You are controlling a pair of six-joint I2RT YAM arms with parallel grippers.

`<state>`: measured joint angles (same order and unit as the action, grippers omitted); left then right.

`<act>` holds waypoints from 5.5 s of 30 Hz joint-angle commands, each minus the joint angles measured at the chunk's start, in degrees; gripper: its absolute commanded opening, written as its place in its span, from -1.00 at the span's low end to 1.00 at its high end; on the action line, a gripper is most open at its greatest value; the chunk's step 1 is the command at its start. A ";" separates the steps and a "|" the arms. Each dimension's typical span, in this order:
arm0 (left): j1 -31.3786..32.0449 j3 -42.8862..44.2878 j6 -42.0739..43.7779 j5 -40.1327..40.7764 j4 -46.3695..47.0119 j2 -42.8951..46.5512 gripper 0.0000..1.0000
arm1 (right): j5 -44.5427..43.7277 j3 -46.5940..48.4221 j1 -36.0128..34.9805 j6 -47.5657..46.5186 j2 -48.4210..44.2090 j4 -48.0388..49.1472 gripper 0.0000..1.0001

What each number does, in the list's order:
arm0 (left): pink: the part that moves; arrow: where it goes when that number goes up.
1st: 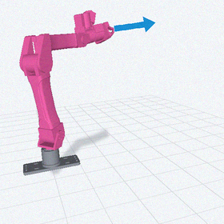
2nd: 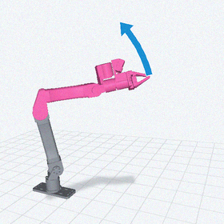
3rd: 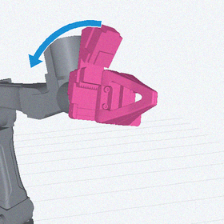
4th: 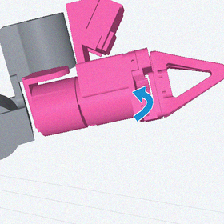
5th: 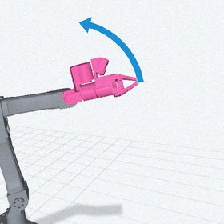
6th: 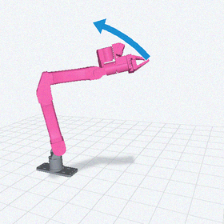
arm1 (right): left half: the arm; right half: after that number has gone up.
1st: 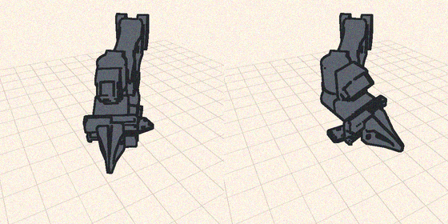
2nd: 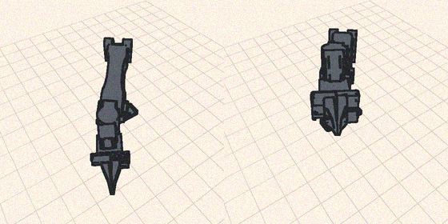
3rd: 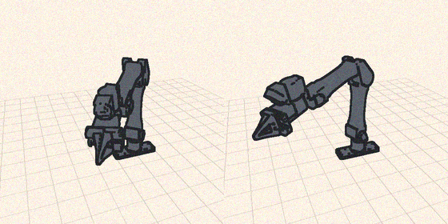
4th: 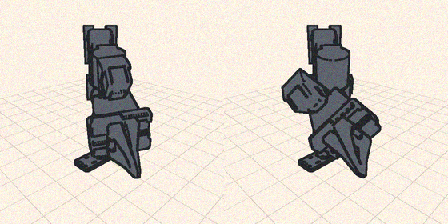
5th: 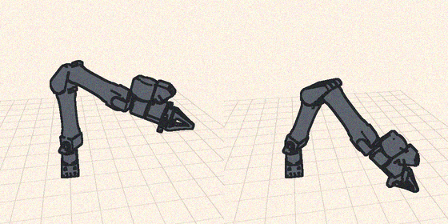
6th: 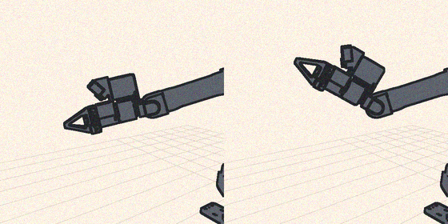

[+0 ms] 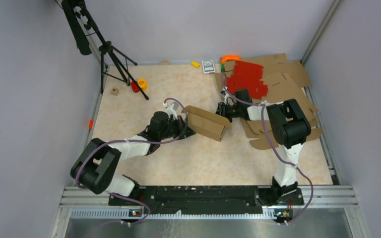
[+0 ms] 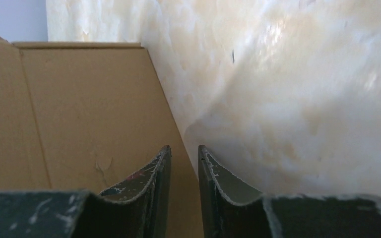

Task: Fold the paper box

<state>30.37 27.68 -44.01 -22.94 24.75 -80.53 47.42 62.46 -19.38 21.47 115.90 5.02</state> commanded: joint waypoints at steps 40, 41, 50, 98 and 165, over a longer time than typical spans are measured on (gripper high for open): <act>-4.61 5.80 5.86 -14.55 -0.37 -0.59 -0.39 | -21.07 -11.34 -2.70 6.69 -36.37 -7.88 0.33; -4.42 5.85 5.15 -15.07 0.95 -1.32 -0.39 | -19.03 -12.55 -2.69 8.96 -36.42 -4.45 0.43; -0.11 7.00 1.28 -15.90 6.98 -4.83 -0.49 | -13.53 -6.85 -4.20 11.54 -30.81 -3.70 0.76; -6.46 44.75 51.44 -13.31 -32.17 -15.50 0.13 | -30.41 -10.98 -9.06 0.99 -50.20 -36.15 0.47; -3.30 45.55 45.39 -6.25 -42.35 -18.78 -1.00 | -53.22 0.82 -27.19 -16.72 -27.31 -34.10 0.10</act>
<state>26.44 75.55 2.17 -30.37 -18.85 -100.86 -4.51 61.67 -46.02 3.70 88.07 -28.38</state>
